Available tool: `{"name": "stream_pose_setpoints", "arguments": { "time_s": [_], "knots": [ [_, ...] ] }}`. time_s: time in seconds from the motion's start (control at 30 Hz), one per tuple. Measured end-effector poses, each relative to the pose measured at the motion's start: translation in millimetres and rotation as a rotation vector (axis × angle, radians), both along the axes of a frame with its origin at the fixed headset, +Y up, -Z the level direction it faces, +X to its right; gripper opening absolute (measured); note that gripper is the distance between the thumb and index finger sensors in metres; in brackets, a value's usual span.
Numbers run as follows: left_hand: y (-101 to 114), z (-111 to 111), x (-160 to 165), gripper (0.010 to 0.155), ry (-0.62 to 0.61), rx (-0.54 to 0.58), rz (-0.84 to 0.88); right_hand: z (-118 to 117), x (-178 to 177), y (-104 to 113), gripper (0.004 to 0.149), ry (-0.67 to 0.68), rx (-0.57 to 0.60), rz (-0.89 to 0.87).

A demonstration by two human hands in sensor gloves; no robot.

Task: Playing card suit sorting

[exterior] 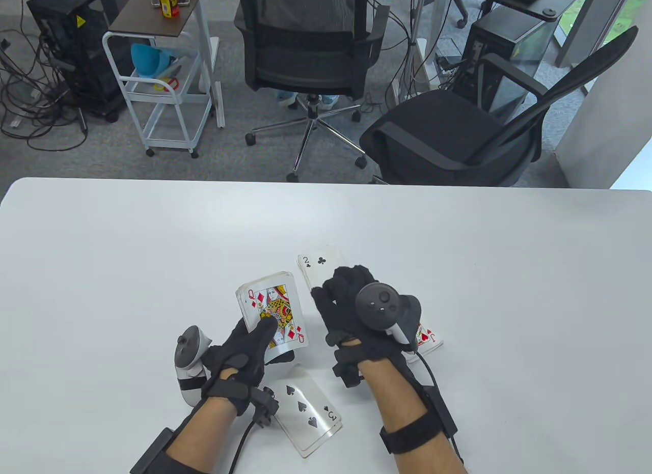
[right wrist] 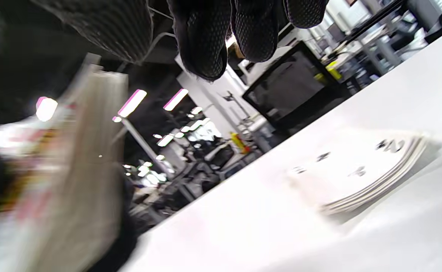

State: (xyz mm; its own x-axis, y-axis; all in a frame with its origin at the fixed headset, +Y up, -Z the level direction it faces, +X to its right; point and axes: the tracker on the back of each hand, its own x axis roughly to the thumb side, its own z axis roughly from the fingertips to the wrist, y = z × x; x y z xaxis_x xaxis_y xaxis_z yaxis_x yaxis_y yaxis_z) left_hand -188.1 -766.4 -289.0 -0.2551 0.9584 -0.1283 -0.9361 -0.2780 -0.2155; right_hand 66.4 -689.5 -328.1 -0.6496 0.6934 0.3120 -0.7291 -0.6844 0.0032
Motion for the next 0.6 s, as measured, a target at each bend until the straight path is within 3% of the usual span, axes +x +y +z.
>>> {"name": "stream_pose_setpoints", "arguments": {
  "time_s": [0.1,0.27,0.37,0.6],
  "knots": [
    [-2.7,1.5,3.6,0.059,-0.013,-0.008,-0.015,13.9,-3.9,-9.3,0.050,0.048,0.032,-0.033],
    [0.1,7.1,9.4,0.059,-0.022,-0.009,-0.018,36.4,-19.4,-16.9,0.058,0.083,0.055,0.079],
    [-0.4,7.6,8.9,0.059,-0.012,-0.004,-0.037,39.9,-23.0,-17.0,0.060,0.045,0.076,0.202],
    [-3.1,9.2,7.7,0.059,-0.007,-0.008,-0.010,41.9,-25.9,-21.6,0.065,0.010,0.082,0.168]
  ]
}}
